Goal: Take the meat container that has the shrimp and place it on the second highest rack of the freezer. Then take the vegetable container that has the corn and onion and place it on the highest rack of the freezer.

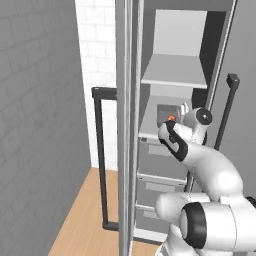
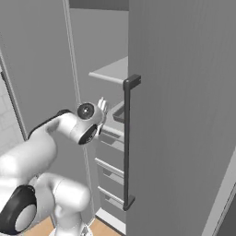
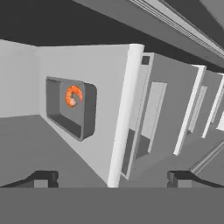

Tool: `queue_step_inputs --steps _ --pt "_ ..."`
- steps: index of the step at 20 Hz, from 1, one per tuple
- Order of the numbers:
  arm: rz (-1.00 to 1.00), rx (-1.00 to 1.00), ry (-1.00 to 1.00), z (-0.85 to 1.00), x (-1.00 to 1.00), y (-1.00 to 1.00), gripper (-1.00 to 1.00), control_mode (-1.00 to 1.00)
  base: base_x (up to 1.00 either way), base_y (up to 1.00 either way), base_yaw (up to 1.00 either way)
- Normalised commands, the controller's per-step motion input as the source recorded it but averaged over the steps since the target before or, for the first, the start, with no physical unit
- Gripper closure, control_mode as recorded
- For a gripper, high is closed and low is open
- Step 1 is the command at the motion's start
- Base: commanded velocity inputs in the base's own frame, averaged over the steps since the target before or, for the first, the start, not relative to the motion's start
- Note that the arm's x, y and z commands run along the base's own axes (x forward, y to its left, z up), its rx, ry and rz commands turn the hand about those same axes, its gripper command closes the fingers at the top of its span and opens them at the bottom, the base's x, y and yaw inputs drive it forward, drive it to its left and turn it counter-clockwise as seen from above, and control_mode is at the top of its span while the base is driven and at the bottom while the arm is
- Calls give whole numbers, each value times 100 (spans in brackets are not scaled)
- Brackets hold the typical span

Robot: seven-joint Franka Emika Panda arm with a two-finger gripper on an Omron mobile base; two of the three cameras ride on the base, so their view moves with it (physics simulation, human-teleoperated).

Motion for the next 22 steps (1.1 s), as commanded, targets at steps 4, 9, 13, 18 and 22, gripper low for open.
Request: queue_step_inputs --steps 4,9,13,18,22 --pt "0 0 11 95 -87 0 -100 -100 0 0 0" --pt "2 0 18 93 -95 1 -100 -100 0 0 0" --pt "9 -7 27 65 -100 0 -100 -100 0 0 0" --pt "12 -11 10 -4 -100 3 -100 -100 0 0 0" --pt "2 -3 -6 -9 -42 9 -100 -100 0 0 0"
